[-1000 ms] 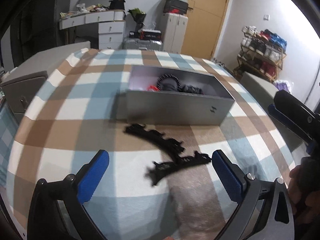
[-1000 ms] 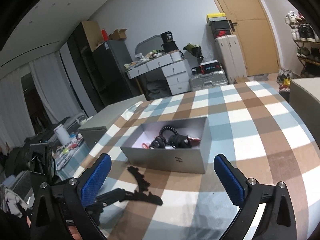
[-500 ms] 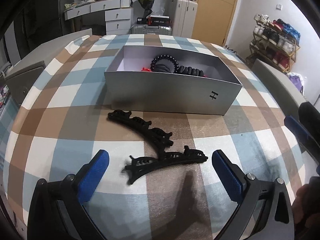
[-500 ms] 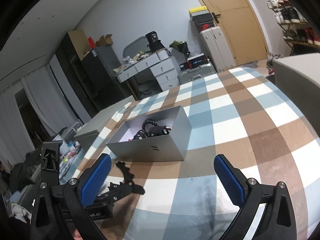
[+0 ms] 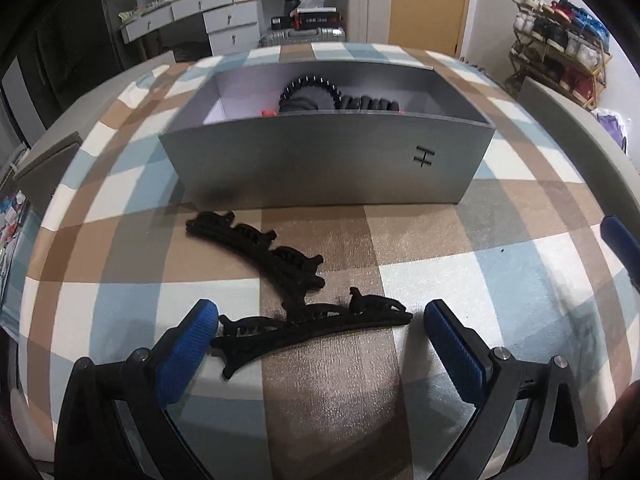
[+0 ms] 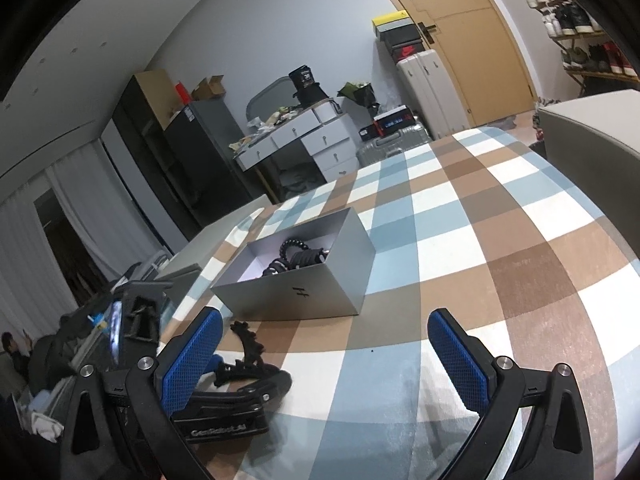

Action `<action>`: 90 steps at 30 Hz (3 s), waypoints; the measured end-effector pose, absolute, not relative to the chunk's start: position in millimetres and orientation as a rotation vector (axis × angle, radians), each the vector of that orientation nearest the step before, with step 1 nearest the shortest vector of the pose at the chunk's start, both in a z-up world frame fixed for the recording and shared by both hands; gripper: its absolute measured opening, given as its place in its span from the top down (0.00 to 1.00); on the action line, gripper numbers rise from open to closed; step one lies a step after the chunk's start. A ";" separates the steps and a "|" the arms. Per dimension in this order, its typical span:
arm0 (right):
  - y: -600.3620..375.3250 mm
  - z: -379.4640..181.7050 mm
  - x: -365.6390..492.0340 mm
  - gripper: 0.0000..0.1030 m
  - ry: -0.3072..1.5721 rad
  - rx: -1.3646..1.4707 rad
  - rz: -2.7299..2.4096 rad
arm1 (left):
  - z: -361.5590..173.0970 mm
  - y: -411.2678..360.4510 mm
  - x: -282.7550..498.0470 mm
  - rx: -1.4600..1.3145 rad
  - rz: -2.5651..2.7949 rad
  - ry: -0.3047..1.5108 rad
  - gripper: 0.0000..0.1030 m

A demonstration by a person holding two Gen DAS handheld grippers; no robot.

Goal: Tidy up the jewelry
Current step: 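Grasp a long black hair comb with the left tool and lift it, then hold the comb in the left tool while the right tool grasps the other black comb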

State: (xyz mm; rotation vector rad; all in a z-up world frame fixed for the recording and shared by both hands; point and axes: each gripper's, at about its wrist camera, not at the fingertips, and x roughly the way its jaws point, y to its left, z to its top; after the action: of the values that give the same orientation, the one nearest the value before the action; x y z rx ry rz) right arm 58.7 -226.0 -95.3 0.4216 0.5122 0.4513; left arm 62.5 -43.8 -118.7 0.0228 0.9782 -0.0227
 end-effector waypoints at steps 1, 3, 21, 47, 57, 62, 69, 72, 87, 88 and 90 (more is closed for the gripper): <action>-225.7 -95.2 58.0 0.00 0.510 0.414 0.448 | -118.7 -42.7 62.4 0.014 -0.022 0.978 0.03; -226.3 -95.7 57.9 0.00 0.507 0.420 0.452 | -119.1 -40.9 61.9 0.004 -0.029 0.986 0.03; -233.2 -105.6 62.3 0.00 0.536 0.448 0.435 | -111.6 -37.1 56.0 -0.004 -0.078 0.970 0.11; -141.3 -104.6 86.1 0.00 0.741 0.304 0.569 | -68.9 69.3 25.4 -0.194 -0.003 0.753 0.11; -72.7 -114.1 120.3 0.05 0.849 0.116 0.510 | -77.4 111.6 21.6 -0.247 0.038 0.733 0.11; -50.4 -116.2 122.9 0.10 0.861 0.018 0.473 | -84.2 127.1 21.6 -0.276 0.034 0.741 0.11; -36.8 -120.9 128.3 0.26 0.887 -0.043 0.450 | -87.7 140.2 19.6 -0.307 0.028 0.738 0.11; -29.3 -121.2 126.8 0.32 0.880 -0.087 0.441 | -88.3 144.0 18.3 -0.319 0.025 0.736 0.11; -16.4 -121.9 125.4 0.78 0.835 -0.200 0.405 | -87.1 147.5 15.0 -0.323 0.027 0.731 0.11; -16.4 -122.1 124.5 0.78 0.833 -0.202 0.408 | -87.3 147.4 15.5 -0.324 0.027 0.732 0.11; -17.4 -122.0 123.7 0.79 0.833 -0.199 0.413 | -86.8 147.0 14.5 -0.318 0.029 0.728 0.11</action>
State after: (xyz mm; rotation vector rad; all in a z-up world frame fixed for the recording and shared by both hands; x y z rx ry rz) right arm 123.7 -17.4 -122.0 -0.1993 0.8332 0.4128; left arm 14.5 147.0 -86.8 -0.3184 0.7284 0.0288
